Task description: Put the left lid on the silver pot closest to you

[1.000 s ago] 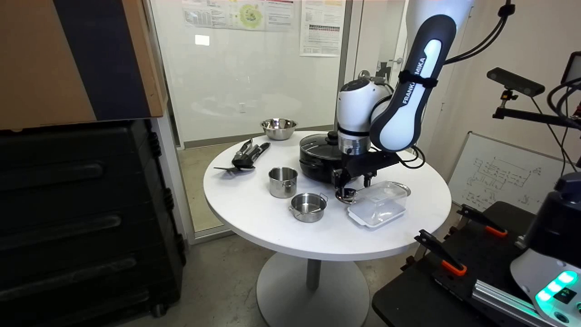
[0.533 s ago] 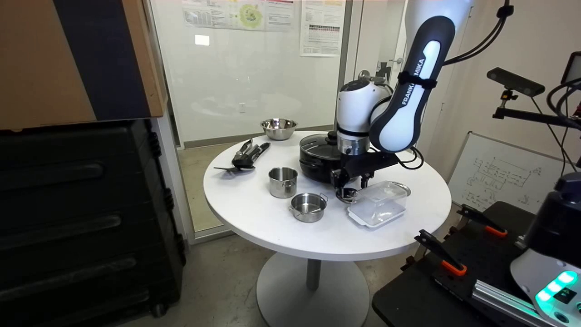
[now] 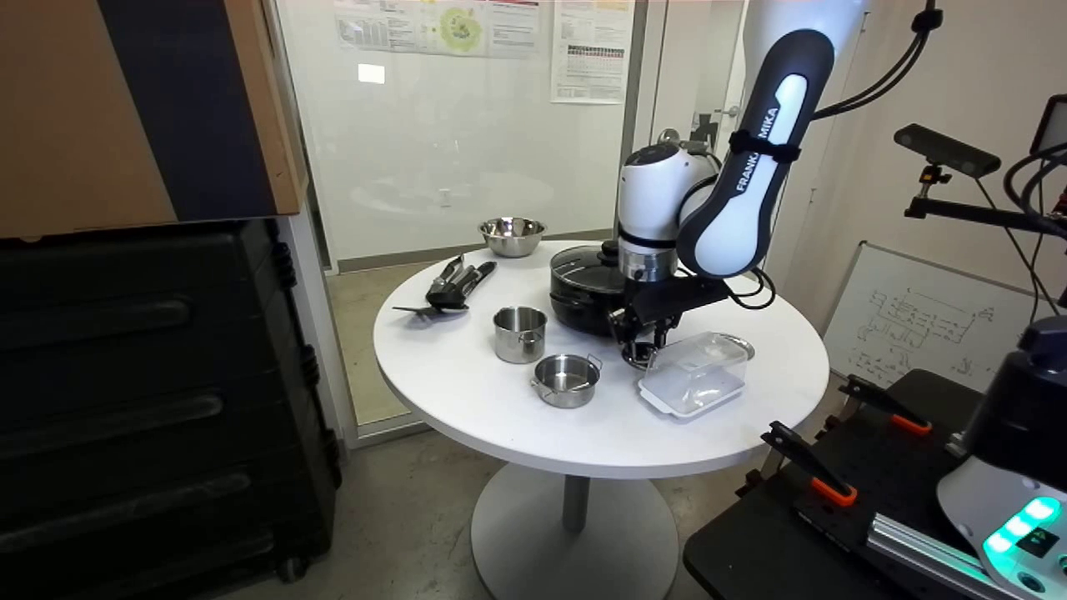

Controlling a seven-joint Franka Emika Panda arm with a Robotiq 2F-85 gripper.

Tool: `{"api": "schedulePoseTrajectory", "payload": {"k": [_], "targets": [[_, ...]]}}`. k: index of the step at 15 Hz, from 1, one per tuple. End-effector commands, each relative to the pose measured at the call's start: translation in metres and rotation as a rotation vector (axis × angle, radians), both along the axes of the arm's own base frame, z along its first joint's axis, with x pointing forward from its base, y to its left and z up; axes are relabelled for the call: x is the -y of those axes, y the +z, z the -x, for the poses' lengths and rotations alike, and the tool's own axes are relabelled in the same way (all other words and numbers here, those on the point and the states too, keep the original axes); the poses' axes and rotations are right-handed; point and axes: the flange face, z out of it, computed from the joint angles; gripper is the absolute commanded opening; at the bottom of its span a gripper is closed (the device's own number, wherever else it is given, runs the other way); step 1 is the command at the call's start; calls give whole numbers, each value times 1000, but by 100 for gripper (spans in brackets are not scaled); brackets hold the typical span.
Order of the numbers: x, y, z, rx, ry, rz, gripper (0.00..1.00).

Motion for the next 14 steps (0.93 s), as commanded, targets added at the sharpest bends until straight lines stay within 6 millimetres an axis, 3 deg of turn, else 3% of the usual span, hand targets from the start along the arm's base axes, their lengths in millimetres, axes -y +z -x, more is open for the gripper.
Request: {"api": "schedulePoseTrajectory", "payload": {"k": [1, 4, 6, 9, 14], "targets": [[5, -9, -3, 7, -23, -4, 23], [10, -8, -3, 7, -31, -4, 0], [10, -6, -2, 10, -30, -7, 5], [9, 1, 0, 17, -23, -12, 5], [8, 32, 21, -28, 28, -53, 5]]}}
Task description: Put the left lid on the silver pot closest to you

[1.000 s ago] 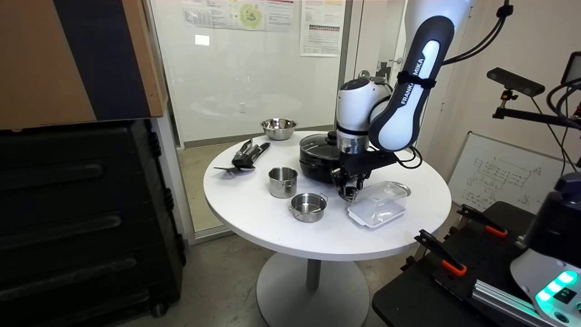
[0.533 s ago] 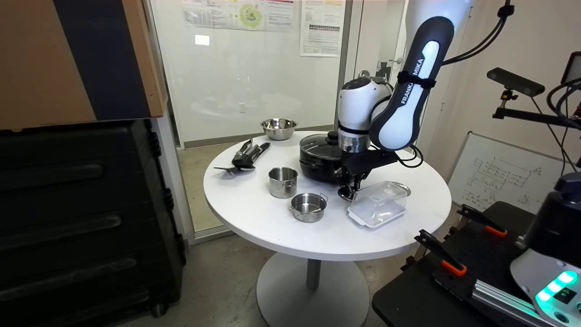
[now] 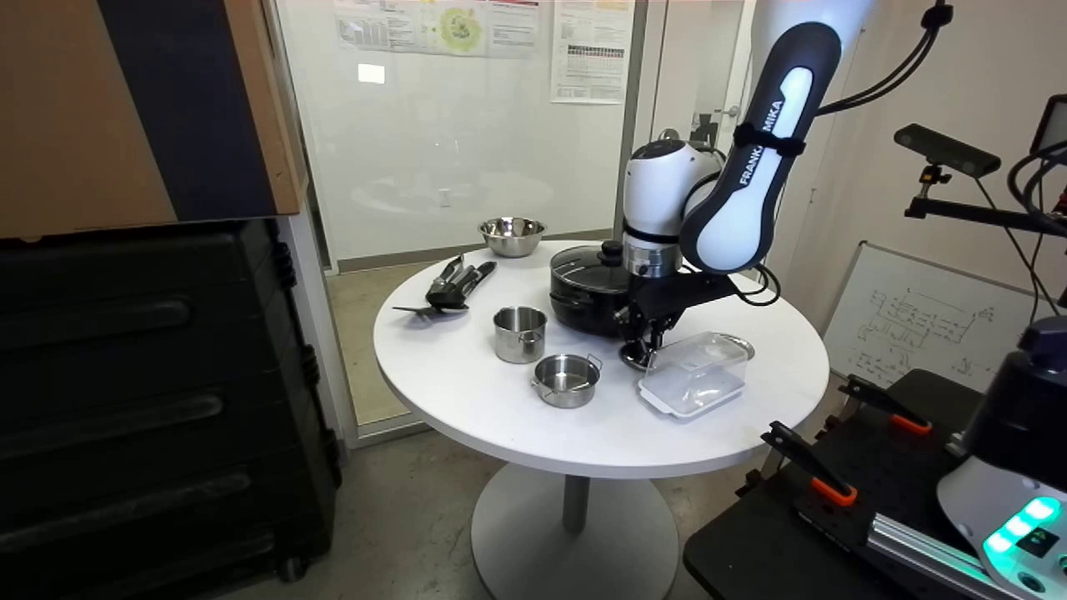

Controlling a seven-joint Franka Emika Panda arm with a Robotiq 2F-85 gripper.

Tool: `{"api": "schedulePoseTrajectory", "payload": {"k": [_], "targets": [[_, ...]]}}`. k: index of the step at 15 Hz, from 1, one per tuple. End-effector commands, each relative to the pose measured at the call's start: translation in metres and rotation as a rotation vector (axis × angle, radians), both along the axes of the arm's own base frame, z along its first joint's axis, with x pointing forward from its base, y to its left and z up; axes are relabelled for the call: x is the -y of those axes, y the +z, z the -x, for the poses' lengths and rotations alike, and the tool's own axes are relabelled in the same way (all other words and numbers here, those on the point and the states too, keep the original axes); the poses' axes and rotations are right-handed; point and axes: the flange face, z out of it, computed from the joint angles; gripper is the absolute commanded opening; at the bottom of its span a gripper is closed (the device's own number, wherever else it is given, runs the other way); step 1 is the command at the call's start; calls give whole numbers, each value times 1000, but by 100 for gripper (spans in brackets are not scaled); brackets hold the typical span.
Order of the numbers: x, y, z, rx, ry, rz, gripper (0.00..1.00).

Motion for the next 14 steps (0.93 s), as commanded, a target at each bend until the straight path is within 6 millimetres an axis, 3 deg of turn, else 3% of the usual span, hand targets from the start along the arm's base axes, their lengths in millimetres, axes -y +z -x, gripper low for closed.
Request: {"api": "schedulePoseTrajectory", "payload": {"k": [1, 8, 14], "targets": [[2, 33, 21, -20, 44, -48, 5], [5, 83, 28, 45, 72, -93, 5], [-16, 98, 25, 47, 106, -88, 5]]}}
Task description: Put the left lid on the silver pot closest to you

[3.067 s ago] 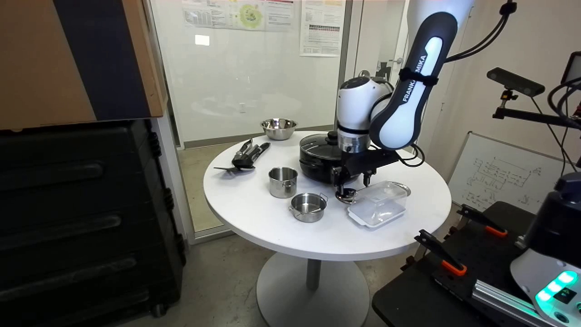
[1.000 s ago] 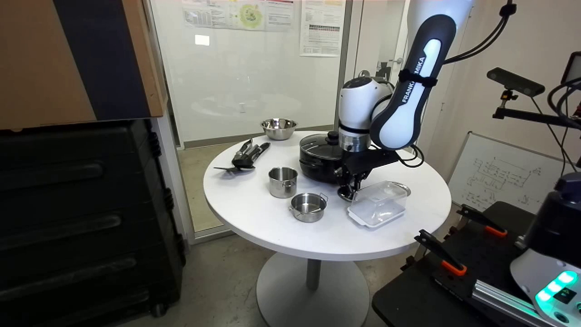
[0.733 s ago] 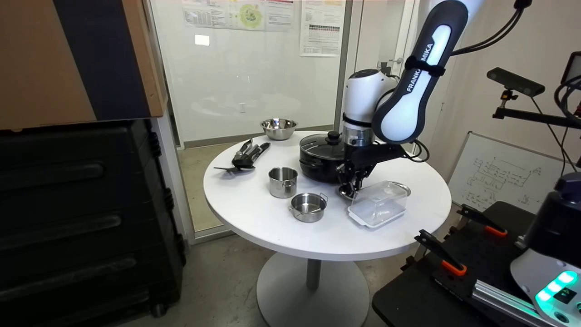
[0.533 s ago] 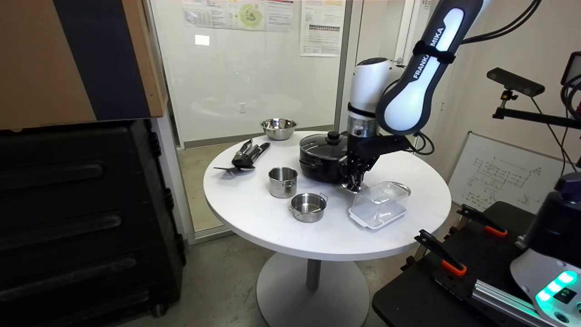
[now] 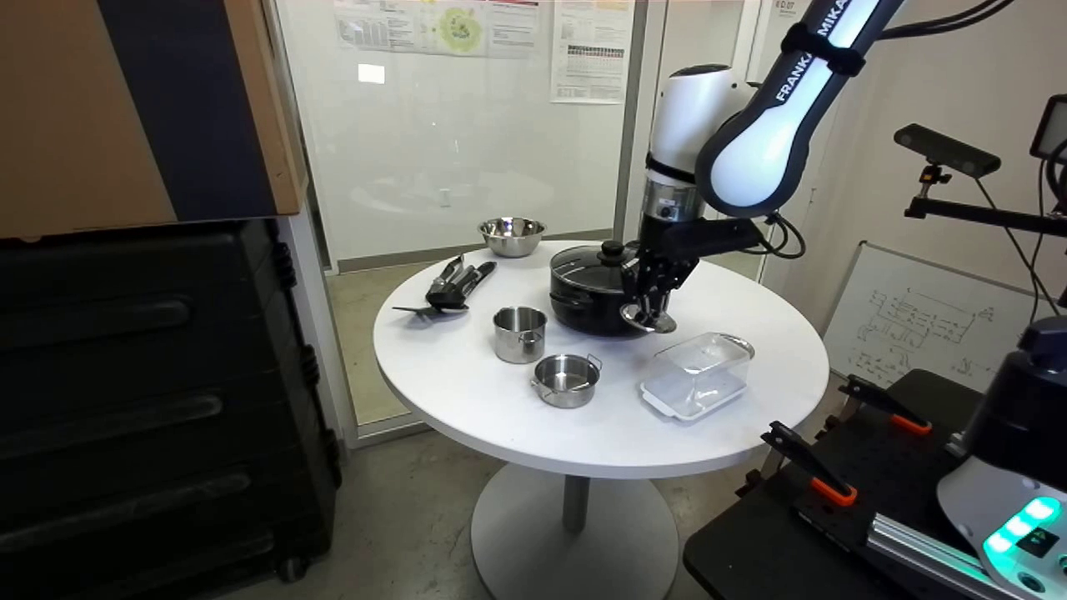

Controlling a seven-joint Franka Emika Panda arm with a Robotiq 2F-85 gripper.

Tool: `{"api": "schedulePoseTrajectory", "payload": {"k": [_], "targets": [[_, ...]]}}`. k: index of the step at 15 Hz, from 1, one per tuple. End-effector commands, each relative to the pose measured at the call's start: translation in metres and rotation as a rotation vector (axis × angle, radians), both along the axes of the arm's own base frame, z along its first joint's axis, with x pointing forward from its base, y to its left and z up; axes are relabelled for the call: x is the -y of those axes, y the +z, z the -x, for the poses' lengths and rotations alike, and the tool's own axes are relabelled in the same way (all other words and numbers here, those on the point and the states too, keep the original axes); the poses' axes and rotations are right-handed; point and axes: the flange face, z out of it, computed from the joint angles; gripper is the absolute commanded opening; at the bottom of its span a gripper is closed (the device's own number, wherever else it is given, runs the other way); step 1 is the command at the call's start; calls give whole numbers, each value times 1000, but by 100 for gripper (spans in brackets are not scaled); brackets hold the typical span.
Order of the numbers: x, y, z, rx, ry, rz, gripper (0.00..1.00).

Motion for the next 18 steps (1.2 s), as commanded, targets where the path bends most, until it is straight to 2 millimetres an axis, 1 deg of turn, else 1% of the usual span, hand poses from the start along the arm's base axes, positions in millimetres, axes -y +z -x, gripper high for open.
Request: {"api": "schedulePoseTrajectory", "payload": {"k": [1, 9, 13, 18], "targets": [[-17, 11, 2, -13, 28, 8, 5], [-70, 10, -6, -50, 95, 38, 5], [-95, 2, -11, -74, 116, 58, 5], [-127, -14, -18, -84, 158, 72, 5]]}}
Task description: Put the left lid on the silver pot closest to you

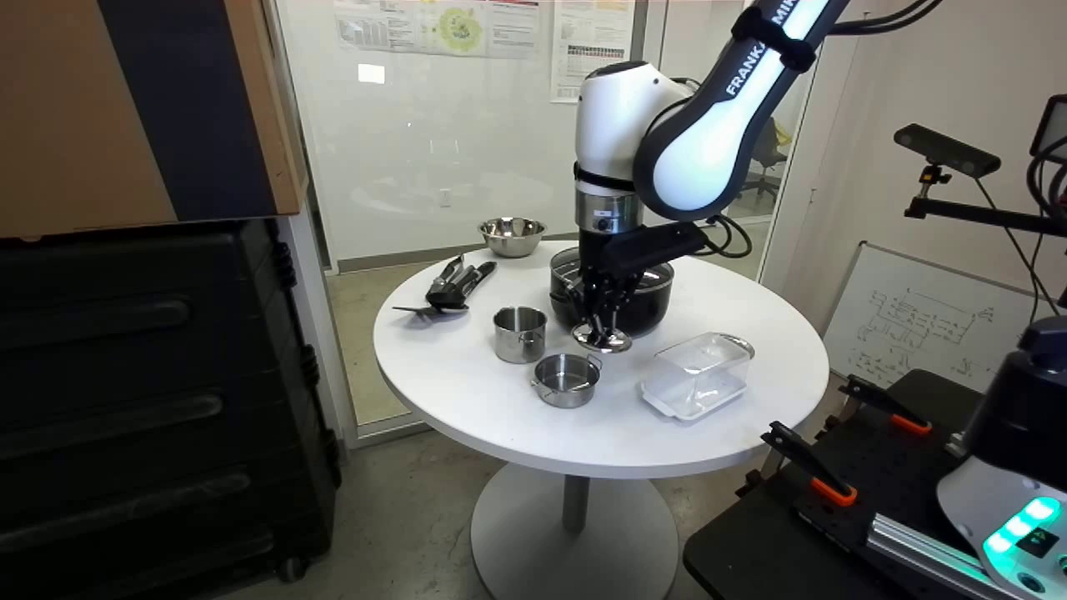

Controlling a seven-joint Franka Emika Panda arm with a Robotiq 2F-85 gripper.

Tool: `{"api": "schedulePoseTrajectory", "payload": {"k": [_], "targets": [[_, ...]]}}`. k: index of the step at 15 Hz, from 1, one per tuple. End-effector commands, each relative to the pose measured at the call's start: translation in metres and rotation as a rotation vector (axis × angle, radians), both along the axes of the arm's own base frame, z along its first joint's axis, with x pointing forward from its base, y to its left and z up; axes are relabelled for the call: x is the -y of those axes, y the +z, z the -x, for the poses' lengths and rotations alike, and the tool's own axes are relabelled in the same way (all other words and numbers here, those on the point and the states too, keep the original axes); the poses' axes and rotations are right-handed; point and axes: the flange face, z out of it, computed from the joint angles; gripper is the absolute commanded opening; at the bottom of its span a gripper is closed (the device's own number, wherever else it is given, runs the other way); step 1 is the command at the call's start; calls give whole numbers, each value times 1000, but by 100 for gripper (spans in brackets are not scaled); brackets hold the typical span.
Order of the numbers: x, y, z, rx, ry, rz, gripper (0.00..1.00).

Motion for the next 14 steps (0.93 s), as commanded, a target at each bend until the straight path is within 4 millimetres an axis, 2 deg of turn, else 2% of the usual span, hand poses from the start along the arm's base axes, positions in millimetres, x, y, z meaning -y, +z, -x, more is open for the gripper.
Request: {"api": "schedulePoseTrajectory", "payload": {"k": [1, 6, 14], "targets": [[-24, -14, -10, -12, 13, 27, 5], [-47, -32, -15, -24, 29, 39, 5], [-61, -49, -24, -27, 37, 52, 5]]}}
